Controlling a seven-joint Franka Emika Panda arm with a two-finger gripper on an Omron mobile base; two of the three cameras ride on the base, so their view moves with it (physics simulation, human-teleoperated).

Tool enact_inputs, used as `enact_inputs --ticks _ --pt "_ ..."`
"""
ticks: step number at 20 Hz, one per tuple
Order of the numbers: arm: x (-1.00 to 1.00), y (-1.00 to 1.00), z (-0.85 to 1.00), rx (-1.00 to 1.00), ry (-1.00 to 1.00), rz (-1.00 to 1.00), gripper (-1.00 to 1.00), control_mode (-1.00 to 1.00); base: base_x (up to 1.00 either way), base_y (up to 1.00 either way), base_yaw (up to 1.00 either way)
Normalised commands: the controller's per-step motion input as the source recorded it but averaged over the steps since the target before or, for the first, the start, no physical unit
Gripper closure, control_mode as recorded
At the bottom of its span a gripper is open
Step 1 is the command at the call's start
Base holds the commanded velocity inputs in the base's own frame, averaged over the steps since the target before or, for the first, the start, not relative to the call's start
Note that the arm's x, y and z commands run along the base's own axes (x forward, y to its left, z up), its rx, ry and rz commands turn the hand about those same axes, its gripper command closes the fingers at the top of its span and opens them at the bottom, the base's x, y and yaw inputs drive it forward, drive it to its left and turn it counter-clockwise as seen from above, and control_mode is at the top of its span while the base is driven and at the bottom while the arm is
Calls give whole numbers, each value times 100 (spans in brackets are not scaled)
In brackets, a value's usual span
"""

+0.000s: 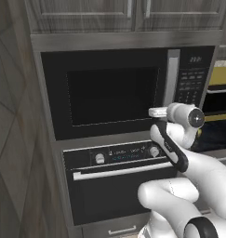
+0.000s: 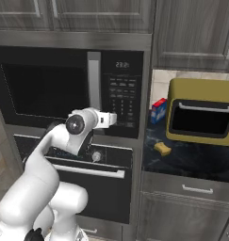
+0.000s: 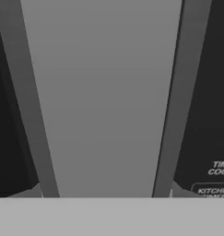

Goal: Place the sponge inside the microwave to prepare for sanitizing.

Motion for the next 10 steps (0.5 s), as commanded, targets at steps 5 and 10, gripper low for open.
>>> enact_inputs --ticks 5,10 --pt "-4 0 0 0 0 0 100 -100 0 0 0" --pt "-88 3 0 0 -6 -6 100 -100 0 0 0"
